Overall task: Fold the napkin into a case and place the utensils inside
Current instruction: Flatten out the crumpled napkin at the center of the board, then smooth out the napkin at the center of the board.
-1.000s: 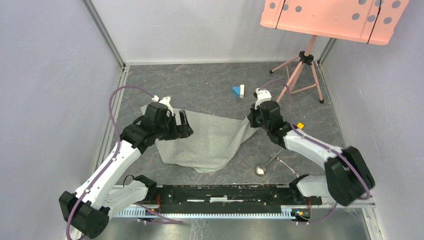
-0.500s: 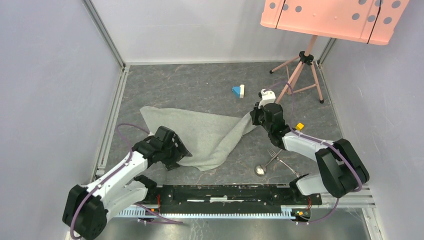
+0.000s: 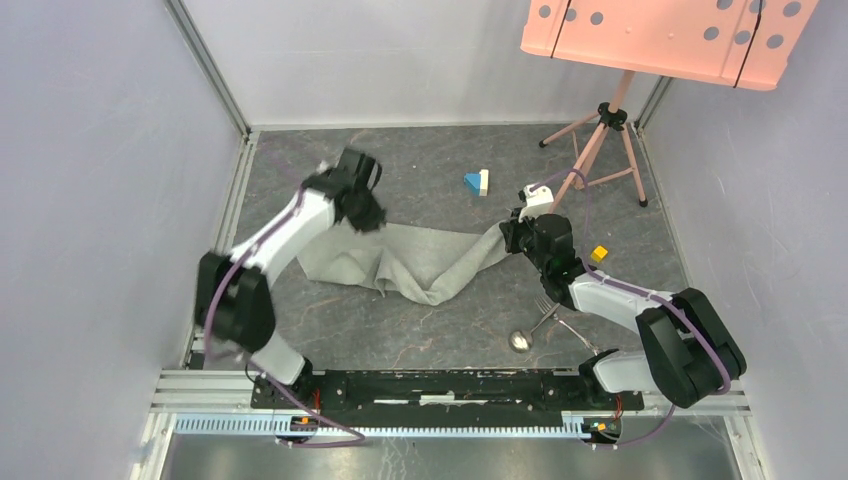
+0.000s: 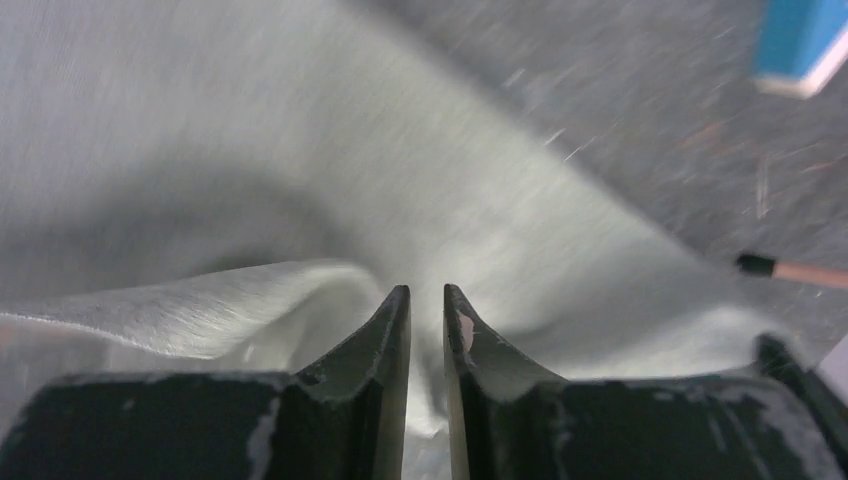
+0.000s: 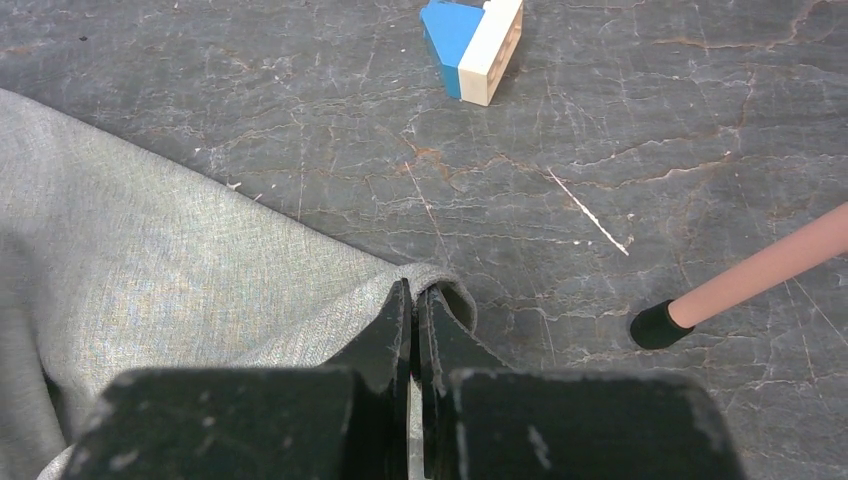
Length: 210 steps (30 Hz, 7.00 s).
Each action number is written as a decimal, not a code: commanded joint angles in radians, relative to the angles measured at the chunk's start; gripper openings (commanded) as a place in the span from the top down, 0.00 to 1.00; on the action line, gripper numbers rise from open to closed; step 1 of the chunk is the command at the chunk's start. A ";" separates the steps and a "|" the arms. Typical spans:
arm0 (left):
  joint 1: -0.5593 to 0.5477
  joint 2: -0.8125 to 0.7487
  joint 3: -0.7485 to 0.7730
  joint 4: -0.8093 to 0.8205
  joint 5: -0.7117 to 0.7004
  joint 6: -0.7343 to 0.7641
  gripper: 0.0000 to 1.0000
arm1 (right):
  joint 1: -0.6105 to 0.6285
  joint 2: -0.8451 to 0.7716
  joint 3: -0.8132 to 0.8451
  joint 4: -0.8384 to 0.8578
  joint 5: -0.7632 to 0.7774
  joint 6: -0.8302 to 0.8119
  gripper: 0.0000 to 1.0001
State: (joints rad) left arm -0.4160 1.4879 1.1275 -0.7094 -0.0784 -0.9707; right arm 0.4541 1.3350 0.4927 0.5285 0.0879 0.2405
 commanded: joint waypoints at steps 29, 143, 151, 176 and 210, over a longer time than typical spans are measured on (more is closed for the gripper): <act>-0.150 -0.306 -0.352 0.024 -0.075 0.271 0.47 | -0.003 -0.027 -0.015 0.090 -0.054 -0.017 1.00; 0.013 0.792 0.306 1.279 0.252 -0.047 0.07 | -0.067 0.771 0.701 -0.161 -0.373 0.297 1.00; 0.029 0.917 0.493 1.256 0.222 -0.040 0.05 | -0.058 0.819 0.736 -0.179 -0.376 0.307 0.99; 0.128 0.293 0.224 0.472 0.280 0.302 0.00 | 0.014 0.645 0.739 -0.270 -0.247 0.073 0.69; 0.117 -0.710 -0.202 0.117 0.147 0.658 0.00 | 0.216 0.152 0.440 -1.007 0.251 0.424 0.02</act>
State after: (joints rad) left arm -0.3115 0.7761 0.9306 -0.5957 0.0944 -0.4191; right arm 0.6579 1.5055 0.9325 -0.4126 0.1478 0.5919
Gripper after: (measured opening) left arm 0.995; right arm 0.982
